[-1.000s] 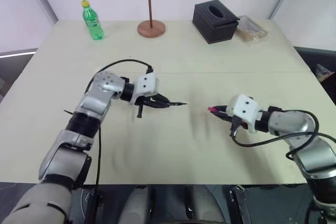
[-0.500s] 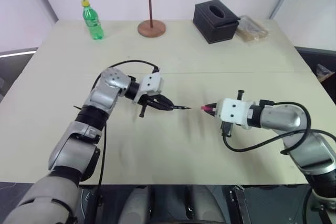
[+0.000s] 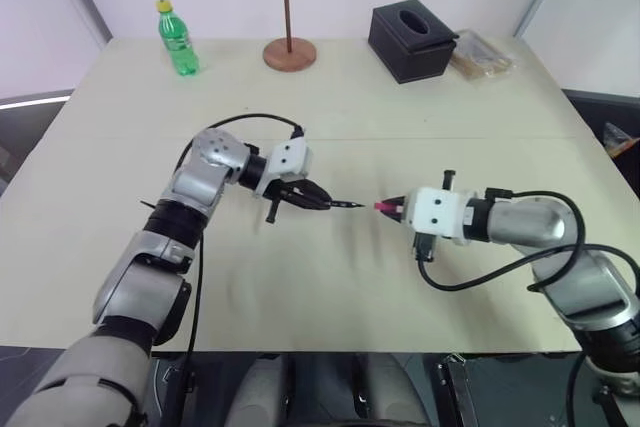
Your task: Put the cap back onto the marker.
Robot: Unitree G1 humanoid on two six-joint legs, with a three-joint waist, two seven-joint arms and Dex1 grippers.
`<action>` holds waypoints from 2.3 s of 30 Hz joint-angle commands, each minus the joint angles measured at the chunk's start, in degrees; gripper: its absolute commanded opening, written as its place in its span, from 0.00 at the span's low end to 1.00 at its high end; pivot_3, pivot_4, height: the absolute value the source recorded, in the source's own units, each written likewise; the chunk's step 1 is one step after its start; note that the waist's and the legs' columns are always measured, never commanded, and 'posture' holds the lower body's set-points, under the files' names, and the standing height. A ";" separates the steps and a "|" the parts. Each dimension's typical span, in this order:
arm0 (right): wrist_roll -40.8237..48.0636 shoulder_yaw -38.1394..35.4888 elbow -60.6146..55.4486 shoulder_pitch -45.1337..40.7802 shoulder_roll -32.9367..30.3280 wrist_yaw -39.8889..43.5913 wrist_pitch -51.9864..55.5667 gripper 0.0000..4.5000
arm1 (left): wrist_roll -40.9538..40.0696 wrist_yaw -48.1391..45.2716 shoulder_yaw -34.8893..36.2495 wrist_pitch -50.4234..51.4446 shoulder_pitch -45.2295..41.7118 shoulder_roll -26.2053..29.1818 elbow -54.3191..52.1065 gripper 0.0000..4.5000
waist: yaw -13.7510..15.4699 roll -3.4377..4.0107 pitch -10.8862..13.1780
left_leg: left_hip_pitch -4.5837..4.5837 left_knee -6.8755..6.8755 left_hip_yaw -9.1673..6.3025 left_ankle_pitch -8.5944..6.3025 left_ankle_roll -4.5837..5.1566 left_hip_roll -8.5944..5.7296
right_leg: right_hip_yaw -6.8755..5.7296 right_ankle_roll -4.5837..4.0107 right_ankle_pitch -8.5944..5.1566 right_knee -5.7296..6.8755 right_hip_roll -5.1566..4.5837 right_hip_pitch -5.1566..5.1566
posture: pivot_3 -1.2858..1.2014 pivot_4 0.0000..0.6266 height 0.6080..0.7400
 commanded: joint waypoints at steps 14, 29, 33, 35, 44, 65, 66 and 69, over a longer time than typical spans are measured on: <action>-0.20 0.48 -3.71 -1.86 1.53 -0.22 1.54 0.00 | -0.57 -0.29 0.71 0.39 -0.81 -0.65 -2.04 0.12 | 0.01 0.00 0.00 | 0.00 0.00 0.00 0.00 0.00 0.00 | 0.00 0.00 0.00 0.00 0.00 0.00 | 0.52 0.24 1.00; -2.03 -0.24 -2.03 -1.69 0.15 0.08 0.22 0.00 | -0.70 -0.90 0.81 1.19 -0.55 -0.16 -2.92 0.12 | 0.01 0.00 0.00 | 0.00 0.00 0.00 0.00 0.00 -0.01 | 0.00 0.00 0.00 0.00 0.00 0.00 | 0.52 0.24 1.00; -2.04 -0.46 -1.54 -1.61 -0.19 0.11 -0.34 0.00 | -0.58 -0.77 0.94 1.39 -0.59 -0.18 -3.01 0.12 | 0.00 0.00 0.00 | 0.00 0.00 0.00 0.00 0.00 -0.01 | 0.00 0.00 0.00 0.00 0.00 0.00 | 0.52 0.24 1.00; -1.92 -0.33 -1.50 -1.77 0.02 0.11 -0.35 0.00 | -0.57 -0.66 0.99 1.40 -0.62 -0.22 -3.01 0.12 | -0.01 0.00 0.00 | 0.00 0.00 0.00 0.00 0.00 -0.01 | 0.00 0.00 0.00 0.00 0.00 0.00 | 0.52 0.24 1.00; -1.78 0.37 -1.99 -2.46 0.98 0.10 0.23 0.00 | -0.53 -0.44 1.04 1.27 -0.74 -0.29 -2.78 0.12 | -0.01 0.00 0.00 | 0.00 0.00 0.00 0.00 0.00 0.00 | 0.00 0.00 0.00 0.00 0.00 0.00 | 0.52 0.24 1.00; -2.49 2.71 -4.33 -3.46 3.14 -0.28 1.75 0.00 | -0.86 -0.19 0.89 1.69 -0.76 -1.03 -2.58 0.12 | -0.03 0.00 0.00 | 0.00 0.00 0.00 0.00 0.00 -0.01 | 0.00 0.00 0.00 0.01 0.00 -0.01 | 0.52 0.24 1.00; -2.72 2.85 -4.15 -3.84 3.38 -0.38 1.63 0.00 | -0.99 -0.35 0.84 2.04 -0.65 -1.07 -2.71 0.12 | -0.05 0.00 0.00 | 0.00 0.00 0.00 0.00 0.00 -0.01 | 0.00 0.00 0.00 0.01 0.00 -0.01 | 0.52 0.24 1.00; -3.13 3.14 -3.85 -4.73 4.06 -0.80 1.48 0.00 | -1.57 -0.80 0.86 3.40 -0.37 -1.21 -3.11 0.12 | -0.03 0.00 0.00 | 0.00 0.00 0.00 0.00 0.00 0.00 | 0.00 0.00 0.00 0.01 0.01 -0.01 | 0.52 0.24 1.00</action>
